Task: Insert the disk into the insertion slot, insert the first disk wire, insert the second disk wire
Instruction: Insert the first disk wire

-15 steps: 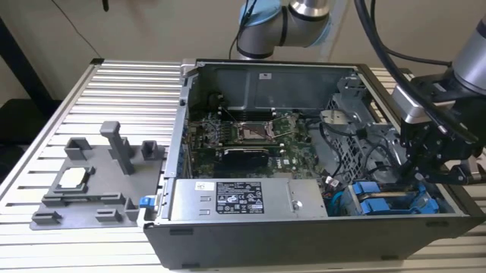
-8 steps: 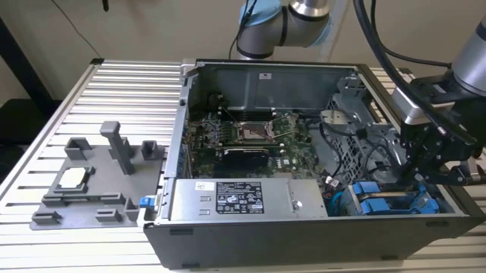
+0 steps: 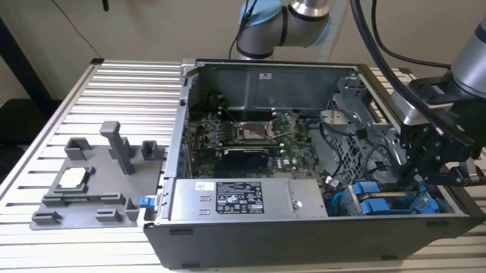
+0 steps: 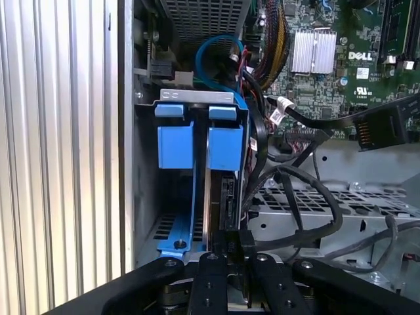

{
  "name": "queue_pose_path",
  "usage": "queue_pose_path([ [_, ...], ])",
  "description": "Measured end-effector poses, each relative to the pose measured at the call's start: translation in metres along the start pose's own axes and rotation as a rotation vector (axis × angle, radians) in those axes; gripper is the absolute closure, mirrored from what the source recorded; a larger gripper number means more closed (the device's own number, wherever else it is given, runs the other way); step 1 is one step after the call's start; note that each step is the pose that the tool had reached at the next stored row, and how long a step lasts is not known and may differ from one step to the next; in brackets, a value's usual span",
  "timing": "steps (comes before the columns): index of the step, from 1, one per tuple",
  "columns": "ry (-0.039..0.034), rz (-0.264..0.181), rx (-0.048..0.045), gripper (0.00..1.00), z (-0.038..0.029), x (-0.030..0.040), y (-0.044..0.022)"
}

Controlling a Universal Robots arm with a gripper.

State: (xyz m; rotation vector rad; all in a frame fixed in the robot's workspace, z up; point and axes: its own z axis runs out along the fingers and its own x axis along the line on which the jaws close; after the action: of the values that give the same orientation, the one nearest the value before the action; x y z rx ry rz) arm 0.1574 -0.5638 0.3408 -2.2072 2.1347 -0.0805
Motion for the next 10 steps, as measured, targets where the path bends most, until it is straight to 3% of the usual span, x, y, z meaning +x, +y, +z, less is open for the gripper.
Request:
queue_pose_path([
  [10, 0.0011, 0.014, 0.0001, 0.81, 0.0028, 0.0, 0.0001],
])
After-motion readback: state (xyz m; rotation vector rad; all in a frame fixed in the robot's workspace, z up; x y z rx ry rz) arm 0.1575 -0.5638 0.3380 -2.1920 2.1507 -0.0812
